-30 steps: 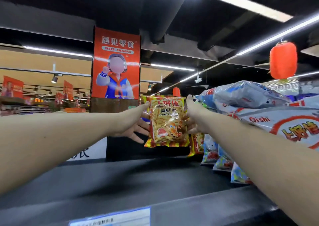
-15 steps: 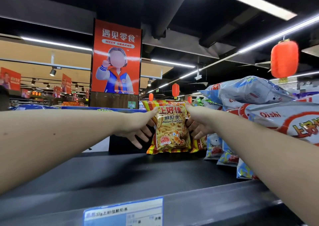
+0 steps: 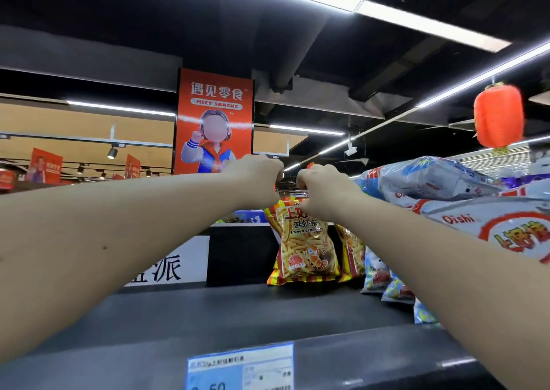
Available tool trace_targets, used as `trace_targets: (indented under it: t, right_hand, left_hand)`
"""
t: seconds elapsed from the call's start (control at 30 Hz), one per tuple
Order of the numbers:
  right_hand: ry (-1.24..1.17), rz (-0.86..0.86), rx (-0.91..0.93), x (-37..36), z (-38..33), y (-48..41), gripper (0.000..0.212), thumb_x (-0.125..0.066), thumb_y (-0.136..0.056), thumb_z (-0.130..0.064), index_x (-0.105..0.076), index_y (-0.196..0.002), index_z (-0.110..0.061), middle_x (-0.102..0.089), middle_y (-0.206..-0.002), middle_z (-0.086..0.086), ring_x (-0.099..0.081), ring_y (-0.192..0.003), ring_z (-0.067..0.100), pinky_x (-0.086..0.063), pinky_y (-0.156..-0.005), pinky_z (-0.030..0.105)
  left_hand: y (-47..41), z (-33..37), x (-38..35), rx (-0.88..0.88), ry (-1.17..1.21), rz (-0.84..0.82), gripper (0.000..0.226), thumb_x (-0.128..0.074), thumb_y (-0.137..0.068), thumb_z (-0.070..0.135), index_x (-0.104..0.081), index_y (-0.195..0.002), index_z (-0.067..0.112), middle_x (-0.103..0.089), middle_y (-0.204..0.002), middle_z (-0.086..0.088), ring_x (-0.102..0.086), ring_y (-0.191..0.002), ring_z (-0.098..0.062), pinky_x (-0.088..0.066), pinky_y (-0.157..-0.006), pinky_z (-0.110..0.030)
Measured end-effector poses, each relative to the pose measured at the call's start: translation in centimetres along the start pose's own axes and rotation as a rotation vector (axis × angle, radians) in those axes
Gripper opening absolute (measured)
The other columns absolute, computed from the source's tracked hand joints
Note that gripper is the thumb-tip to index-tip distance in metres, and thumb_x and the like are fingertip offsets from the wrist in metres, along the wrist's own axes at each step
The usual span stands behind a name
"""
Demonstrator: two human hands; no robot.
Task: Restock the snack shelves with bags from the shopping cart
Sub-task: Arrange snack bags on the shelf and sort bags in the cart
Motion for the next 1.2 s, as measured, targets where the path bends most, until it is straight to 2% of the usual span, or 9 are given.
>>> trace_targets:
  t: [0.13,0.27,0.4,0.47,0.6,0.73,0.9,1.07,1.2]
  right_hand:
    - [0.185,0.167,0.029,1.6,-0.8,3.2,0.040,-0.060,-0.087,-0.024,-0.053,-0.125,-0.019,-0.055,-0.116,0.004,-0.048,-0.107,0.023,-0.043,-0.089,0.038]
    - [0.284,0.341,0.010,2.8,-0.3,6.2,0.030,-0.056,-0.086,-0.021,-0.055,-0.116,-0.017,-0.055,-0.104,0.001,-0.049,-0.096,0.022,-0.040,-0.078,0.035]
    - [0.398,0.496,0.013,4.3,0.2,8.2,0.025,-0.075,-0.069,-0.017,-0.061,-0.089,-0.016,-0.054,-0.078,0.001,-0.048,-0.073,0.020,-0.034,-0.061,0.033]
    - [0.436,0.538,0.018,5.1,0.3,9.2,0.029,-0.080,-0.060,-0.015,-0.060,-0.082,-0.015,-0.054,-0.072,0.001,-0.049,-0.068,0.021,-0.029,-0.060,0.032]
    - [0.472,0.505,0.000,6.6,1.0,12.2,0.031,-0.080,-0.060,-0.017,-0.060,-0.084,-0.017,-0.056,-0.077,0.001,-0.051,-0.072,0.021,-0.036,-0.061,0.034]
    - [0.550,0.476,-0.069,9.0,3.4,16.7,0.031,-0.078,-0.057,-0.020,-0.064,-0.084,-0.018,-0.060,-0.078,0.001,-0.055,-0.072,0.022,-0.028,-0.060,0.031]
    - [0.596,0.408,-0.150,13.1,8.9,24.2,0.035,-0.077,-0.060,-0.025,-0.063,-0.091,-0.016,-0.060,-0.085,0.005,-0.055,-0.079,0.027,-0.039,-0.064,0.036]
    - [0.643,0.388,-0.236,18.0,17.4,34.6,0.037,-0.076,-0.050,-0.013,-0.063,-0.085,-0.012,-0.060,-0.076,0.008,-0.058,-0.069,0.030,-0.040,-0.057,0.032]
    - [0.720,0.320,-0.348,22.3,24.6,43.8,0.035,-0.078,-0.050,-0.011,-0.061,-0.081,-0.012,-0.058,-0.073,0.008,-0.058,-0.070,0.031,-0.041,-0.056,0.033]
  left_hand:
    - [2.3,2.2,1.4,-0.048,-0.038,0.128,0.034,-0.061,-0.088,0.030,-0.054,-0.121,0.023,-0.055,-0.107,-0.002,-0.048,-0.093,-0.020,-0.033,-0.073,-0.035]
    - [4.5,3.8,1.9,-0.054,-0.006,0.247,0.029,-0.059,-0.086,0.029,-0.056,-0.114,0.022,-0.055,-0.106,-0.002,-0.043,-0.092,-0.020,-0.030,-0.076,-0.036]
    - [5.6,5.1,2.9,-0.020,-0.046,0.330,0.027,-0.056,-0.086,0.028,-0.052,-0.112,0.020,-0.055,-0.104,-0.003,-0.046,-0.095,-0.023,-0.033,-0.077,-0.039]
    - [6.4,6.1,3.2,-0.014,-0.060,0.359,0.030,-0.055,-0.088,0.029,-0.050,-0.116,0.020,-0.055,-0.108,-0.004,-0.049,-0.102,-0.026,-0.037,-0.082,-0.042]
    - [8.3,8.9,3.6,-0.036,-0.090,0.432,0.037,-0.055,-0.089,0.030,-0.050,-0.124,0.021,-0.056,-0.118,-0.004,-0.049,-0.114,-0.028,-0.040,-0.093,-0.046]
    - [9.6,14.1,4.6,-0.073,-0.064,0.469,0.037,-0.054,-0.088,0.029,-0.048,-0.124,0.021,-0.055,-0.118,-0.004,-0.048,-0.114,-0.028,-0.036,-0.092,-0.045]
    - [10.8,24.2,6.0,-0.111,0.005,0.498,0.044,-0.057,-0.086,0.034,-0.049,-0.128,0.021,-0.055,-0.123,-0.005,-0.049,-0.116,-0.030,-0.038,-0.092,-0.046]
    - [12.8,37.8,8.8,-0.177,0.216,0.644,0.034,-0.070,-0.066,0.028,-0.063,-0.098,0.019,-0.064,-0.095,-0.004,-0.060,-0.093,-0.032,-0.043,-0.079,-0.043]
    - [14.7,49.7,10.9,-0.228,0.433,0.637,0.033,-0.072,-0.064,0.023,-0.063,-0.095,0.018,-0.065,-0.093,-0.006,-0.059,-0.091,-0.033,-0.043,-0.081,-0.044]
Point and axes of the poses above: each hand's wrist, its own y-axis away from the middle knuckle, its own x-axis out of the back of the hand, z = x × y, the point moved 2 cm from there along -y, towards the middle knuckle
